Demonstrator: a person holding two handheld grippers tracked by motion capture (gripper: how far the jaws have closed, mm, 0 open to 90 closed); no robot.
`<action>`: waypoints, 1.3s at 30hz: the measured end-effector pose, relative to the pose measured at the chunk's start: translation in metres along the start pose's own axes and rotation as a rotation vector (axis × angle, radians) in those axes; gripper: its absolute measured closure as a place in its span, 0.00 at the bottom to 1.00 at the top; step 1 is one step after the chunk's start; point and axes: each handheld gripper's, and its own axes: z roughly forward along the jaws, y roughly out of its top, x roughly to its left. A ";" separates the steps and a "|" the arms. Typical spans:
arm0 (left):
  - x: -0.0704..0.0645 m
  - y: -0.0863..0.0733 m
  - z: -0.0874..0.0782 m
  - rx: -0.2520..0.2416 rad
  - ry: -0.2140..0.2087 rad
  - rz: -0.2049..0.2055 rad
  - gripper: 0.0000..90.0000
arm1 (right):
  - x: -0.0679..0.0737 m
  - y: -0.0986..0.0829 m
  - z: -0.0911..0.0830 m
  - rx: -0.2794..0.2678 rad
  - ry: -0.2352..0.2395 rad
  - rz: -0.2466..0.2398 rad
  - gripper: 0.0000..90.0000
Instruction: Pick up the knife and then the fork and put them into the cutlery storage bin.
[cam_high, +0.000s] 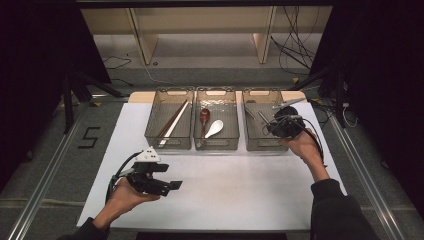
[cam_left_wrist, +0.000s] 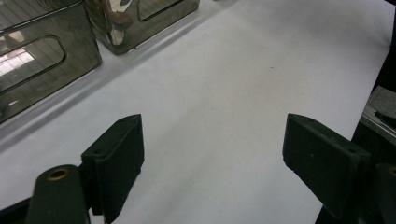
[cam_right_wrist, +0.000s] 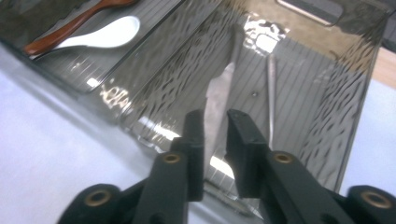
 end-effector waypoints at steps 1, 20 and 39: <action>0.000 0.000 0.000 0.000 -0.001 0.000 0.22 | 0.001 -0.002 -0.001 0.000 -0.004 -0.008 0.94; 0.000 0.001 -0.001 -0.005 0.003 -0.005 0.23 | -0.001 -0.015 0.021 0.046 -0.032 0.003 1.00; 0.001 0.001 -0.004 -0.047 0.002 -0.013 0.22 | 0.029 -0.026 -0.027 -0.156 0.126 0.071 0.62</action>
